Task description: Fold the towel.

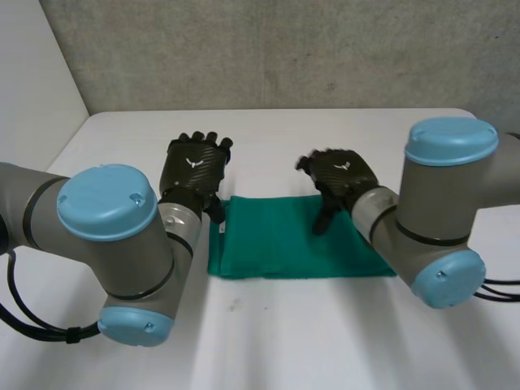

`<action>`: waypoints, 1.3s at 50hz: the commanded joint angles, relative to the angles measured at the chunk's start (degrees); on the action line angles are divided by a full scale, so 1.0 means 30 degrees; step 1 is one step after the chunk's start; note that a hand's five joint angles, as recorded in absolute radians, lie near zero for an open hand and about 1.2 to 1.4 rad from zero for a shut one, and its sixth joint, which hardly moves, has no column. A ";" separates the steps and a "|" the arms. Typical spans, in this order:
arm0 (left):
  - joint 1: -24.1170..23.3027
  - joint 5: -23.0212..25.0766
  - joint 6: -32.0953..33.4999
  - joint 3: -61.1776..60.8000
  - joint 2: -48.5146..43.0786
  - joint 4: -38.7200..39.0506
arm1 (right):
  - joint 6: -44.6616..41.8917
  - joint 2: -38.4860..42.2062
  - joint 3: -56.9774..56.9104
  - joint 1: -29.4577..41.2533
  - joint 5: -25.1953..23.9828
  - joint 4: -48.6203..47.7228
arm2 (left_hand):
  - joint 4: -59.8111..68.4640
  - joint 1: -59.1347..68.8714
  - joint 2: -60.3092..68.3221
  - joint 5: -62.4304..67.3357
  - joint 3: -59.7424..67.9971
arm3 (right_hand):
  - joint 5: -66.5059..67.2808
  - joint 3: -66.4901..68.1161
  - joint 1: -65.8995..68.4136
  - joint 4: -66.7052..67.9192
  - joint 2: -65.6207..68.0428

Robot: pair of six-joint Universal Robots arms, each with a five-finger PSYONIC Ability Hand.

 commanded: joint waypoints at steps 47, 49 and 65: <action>-0.0161 -0.0042 0.0061 -0.1306 -0.0041 -0.0082 | -0.3225 -0.2287 0.7859 -0.5892 -0.0504 -0.2896 | 0.0174 0.0232 0.0304 0.0161 0.0008 | 0.5654 0.5866 0.6478 0.5839 0.5905; -0.0161 -0.0013 0.0061 -0.1336 -0.0012 -0.0082 | -0.3283 -0.2258 0.7948 -0.5923 -0.0621 -0.2896 | 0.0229 0.0287 0.0359 0.0217 0.0063 | 0.5767 0.5980 0.6592 0.5953 0.6018; -0.0161 -0.0013 0.0061 -0.1365 -0.0012 -0.0082 | -0.3283 -0.1174 0.7890 -0.6246 -0.1440 -0.3071 | 0.0174 0.0232 0.0304 0.0161 0.0008 | 2.1430 2.1643 2.2255 2.1615 2.1681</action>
